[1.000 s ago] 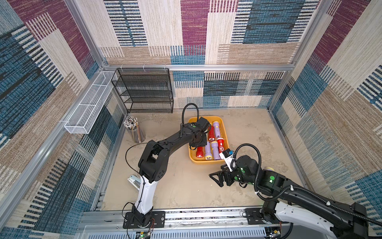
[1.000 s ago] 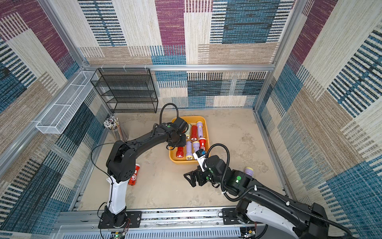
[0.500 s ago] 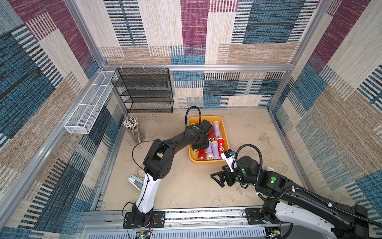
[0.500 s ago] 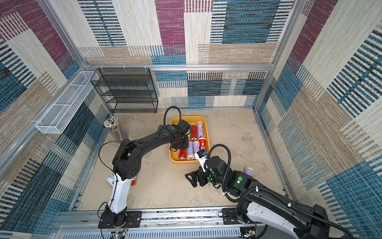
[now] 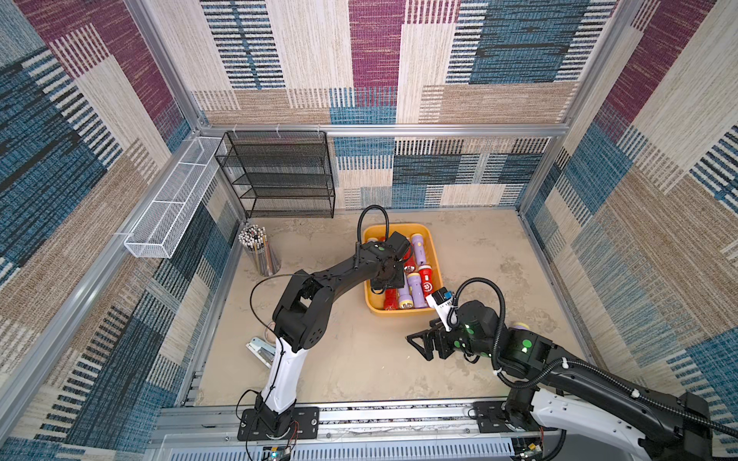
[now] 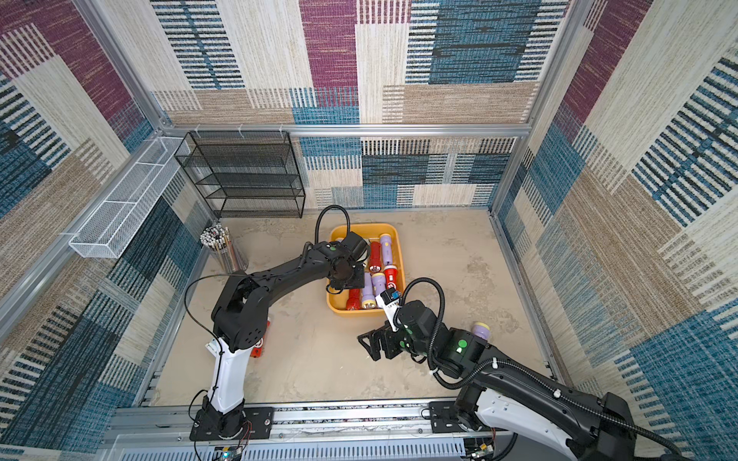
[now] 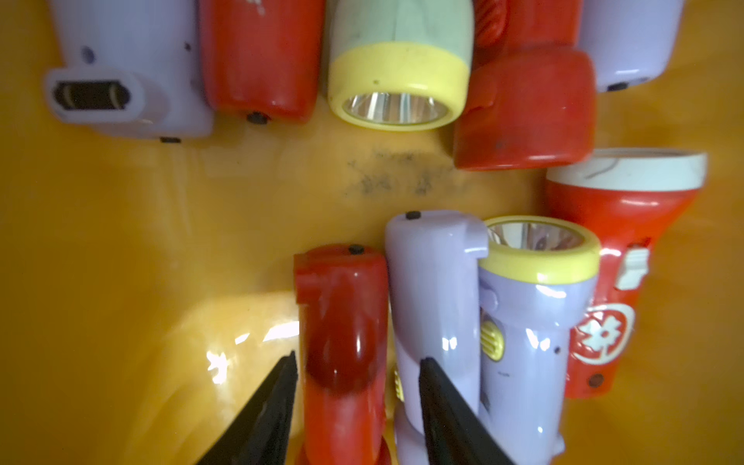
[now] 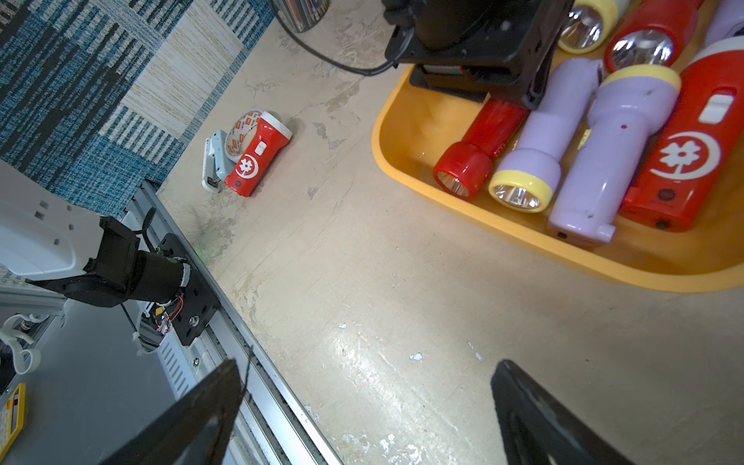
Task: Put the flashlights into the storage boxes
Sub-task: Place the flashlight at the storage box.
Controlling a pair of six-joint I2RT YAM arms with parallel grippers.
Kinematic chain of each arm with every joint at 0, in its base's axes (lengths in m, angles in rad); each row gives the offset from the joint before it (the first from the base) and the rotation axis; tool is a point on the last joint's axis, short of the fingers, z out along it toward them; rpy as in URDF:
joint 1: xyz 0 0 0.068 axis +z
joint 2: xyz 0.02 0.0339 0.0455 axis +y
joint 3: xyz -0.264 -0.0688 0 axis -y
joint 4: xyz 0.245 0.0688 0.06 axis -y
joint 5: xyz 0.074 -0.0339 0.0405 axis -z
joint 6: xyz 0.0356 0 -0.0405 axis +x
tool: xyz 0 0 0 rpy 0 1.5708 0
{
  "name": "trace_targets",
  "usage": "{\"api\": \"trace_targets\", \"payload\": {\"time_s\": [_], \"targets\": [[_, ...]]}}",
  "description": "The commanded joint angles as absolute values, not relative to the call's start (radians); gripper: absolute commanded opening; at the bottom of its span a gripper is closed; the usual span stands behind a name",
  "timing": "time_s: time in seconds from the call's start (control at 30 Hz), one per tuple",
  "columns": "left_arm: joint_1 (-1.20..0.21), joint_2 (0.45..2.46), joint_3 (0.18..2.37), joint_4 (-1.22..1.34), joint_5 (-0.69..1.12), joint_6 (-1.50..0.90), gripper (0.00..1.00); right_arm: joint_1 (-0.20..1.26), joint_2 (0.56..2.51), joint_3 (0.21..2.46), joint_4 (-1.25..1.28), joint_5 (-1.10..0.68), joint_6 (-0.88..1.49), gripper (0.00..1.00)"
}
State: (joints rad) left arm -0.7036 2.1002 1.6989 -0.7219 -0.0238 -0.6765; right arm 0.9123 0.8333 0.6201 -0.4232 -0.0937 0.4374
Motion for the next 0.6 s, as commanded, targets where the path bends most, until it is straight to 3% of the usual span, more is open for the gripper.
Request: {"api": "trace_targets", "payload": {"time_s": [0.0,0.13,0.57], "targets": [[-0.709,2.054,1.677,-0.721,-0.042,-0.676,0.56,0.913,0.833,0.629,-0.408,-0.082,0.445,1.00],[-0.713,1.980,1.620,-0.721,-0.066,-0.665,0.61,0.912,0.849,0.644,-0.407,-0.085,0.443,1.00],[-0.709,1.604,1.275,-0.802,-0.277,-0.620,0.64,0.912,0.991,0.731,-0.334,-0.156,0.437,1.00]]}}
